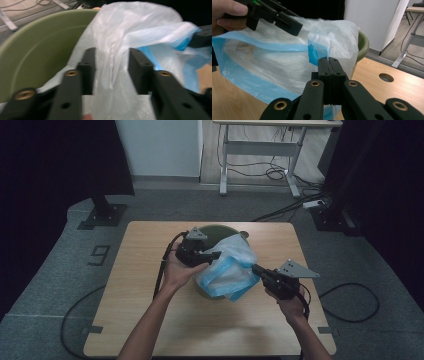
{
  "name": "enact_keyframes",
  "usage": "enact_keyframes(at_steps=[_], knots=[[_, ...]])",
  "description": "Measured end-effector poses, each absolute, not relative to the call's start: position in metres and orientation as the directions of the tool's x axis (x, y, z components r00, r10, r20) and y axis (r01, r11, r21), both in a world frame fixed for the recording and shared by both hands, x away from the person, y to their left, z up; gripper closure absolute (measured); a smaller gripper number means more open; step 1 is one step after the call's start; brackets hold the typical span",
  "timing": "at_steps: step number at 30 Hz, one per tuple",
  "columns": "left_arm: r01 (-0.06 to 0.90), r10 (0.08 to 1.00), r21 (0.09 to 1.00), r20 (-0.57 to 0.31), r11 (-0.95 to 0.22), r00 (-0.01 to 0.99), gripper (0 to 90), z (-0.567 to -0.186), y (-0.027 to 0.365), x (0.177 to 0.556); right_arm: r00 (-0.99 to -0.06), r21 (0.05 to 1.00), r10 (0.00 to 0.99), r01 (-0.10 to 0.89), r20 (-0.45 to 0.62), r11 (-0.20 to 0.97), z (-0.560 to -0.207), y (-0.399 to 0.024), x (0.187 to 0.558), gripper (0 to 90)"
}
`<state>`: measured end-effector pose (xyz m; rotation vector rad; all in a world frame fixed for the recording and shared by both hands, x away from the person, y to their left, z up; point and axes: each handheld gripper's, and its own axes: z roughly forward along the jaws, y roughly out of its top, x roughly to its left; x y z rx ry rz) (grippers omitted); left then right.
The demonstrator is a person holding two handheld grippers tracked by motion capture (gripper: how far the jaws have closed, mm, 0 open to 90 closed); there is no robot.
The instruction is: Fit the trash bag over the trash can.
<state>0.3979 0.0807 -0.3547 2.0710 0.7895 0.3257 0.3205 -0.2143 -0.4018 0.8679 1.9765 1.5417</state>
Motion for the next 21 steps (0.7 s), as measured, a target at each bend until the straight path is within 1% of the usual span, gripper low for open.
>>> enact_keyframes(at_steps=[2, 3, 4, 5, 8, 12, 13, 15, 16, 21], knots=[[0.416, 0.643, 0.812, -0.065, -0.41, 0.763, 46.4, -0.355, 0.081, 0.399, -0.681, 0.969, 0.732, 0.185, 0.007, 0.162, -0.401, -0.215, 0.32, 87.9], [0.416, 0.64, 0.813, -0.07, -0.408, 0.765, 46.7, -0.355, 0.082, 0.4, -0.681, 0.97, 0.732, 0.183, 0.006, 0.162, -0.401, -0.214, 0.319, 87.9], [0.417, 0.637, 0.813, -0.075, -0.406, 0.767, 49.2, -0.356, 0.082, 0.4, -0.682, 0.97, 0.732, 0.183, 0.006, 0.163, -0.401, -0.214, 0.319, 87.9], [0.415, 0.63, 0.814, -0.08, -0.406, 0.772, 53.6, -0.356, 0.082, 0.401, -0.683, 0.97, 0.731, 0.18, 0.003, 0.163, -0.401, -0.214, 0.319, 87.9], [0.415, 0.609, 0.815, -0.1, -0.404, 0.787, 71.0, -0.357, 0.081, 0.402, -0.684, 0.97, 0.729, 0.181, 0.004, 0.165, -0.4, -0.213, 0.32, 87.8], [0.424, 0.601, 0.824, -0.132, -0.376, 0.789, 87.2, -0.356, 0.082, 0.402, -0.683, 0.97, 0.731, 0.182, 0.005, 0.164, -0.399, -0.212, 0.322, 87.7], [0.427, 0.603, 0.826, -0.138, -0.367, 0.786, 89.0, -0.355, 0.083, 0.402, -0.678, 0.97, 0.735, 0.181, 0.006, 0.16, -0.4, -0.212, 0.322, 86.3], [0.435, 0.623, 0.838, -0.154, -0.33, 0.767, 89.5, -0.354, 0.087, 0.403, -0.666, 0.973, 0.746, 0.176, 0.004, 0.151, -0.401, -0.213, 0.32, 76.8], [0.44, 0.631, 0.84, -0.159, -0.317, 0.76, 89.5, -0.353, 0.089, 0.403, -0.66, 0.974, 0.751, 0.176, 0.009, 0.144, -0.401, -0.214, 0.318, 73.6], [0.453, 0.661, 0.85, -0.179, -0.269, 0.729, 89.6, -0.352, 0.096, 0.404, -0.644, 0.978, 0.765, 0.172, 0.024, 0.115, -0.404, -0.218, 0.301, 64.7]])
